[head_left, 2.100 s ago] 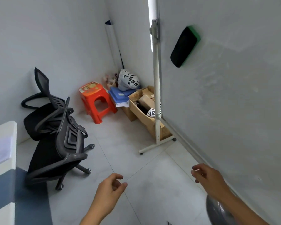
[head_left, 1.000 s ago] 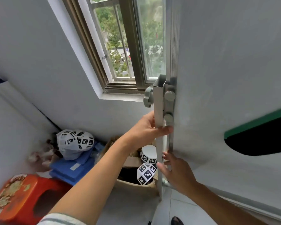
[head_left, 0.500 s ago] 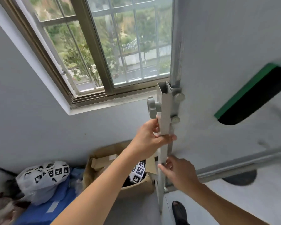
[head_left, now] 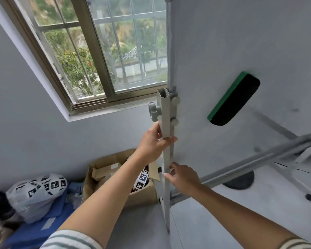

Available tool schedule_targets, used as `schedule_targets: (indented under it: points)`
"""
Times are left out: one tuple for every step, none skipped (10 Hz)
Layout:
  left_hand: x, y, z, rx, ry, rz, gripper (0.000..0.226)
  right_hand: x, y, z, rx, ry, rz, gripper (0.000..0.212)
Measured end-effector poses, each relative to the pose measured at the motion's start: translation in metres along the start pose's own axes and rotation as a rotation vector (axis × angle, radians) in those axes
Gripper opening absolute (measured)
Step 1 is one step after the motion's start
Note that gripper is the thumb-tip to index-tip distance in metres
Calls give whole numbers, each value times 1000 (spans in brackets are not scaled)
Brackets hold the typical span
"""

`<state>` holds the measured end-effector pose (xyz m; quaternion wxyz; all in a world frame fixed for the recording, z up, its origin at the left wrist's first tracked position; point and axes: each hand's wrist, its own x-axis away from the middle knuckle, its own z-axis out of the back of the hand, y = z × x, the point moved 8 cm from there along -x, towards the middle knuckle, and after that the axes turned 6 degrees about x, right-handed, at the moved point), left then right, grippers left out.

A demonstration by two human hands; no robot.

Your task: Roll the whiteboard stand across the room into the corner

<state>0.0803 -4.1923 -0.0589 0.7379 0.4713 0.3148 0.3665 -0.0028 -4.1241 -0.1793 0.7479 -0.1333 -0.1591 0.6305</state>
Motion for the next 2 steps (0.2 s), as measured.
schedule_targets:
  points:
    - [2, -2, -5, 29, 17, 78, 30, 22, 8, 23, -68, -93, 31, 36]
    - [26, -20, -4, -7, 134, 166, 34, 46, 25, 90, -358, -5, 77, 28]
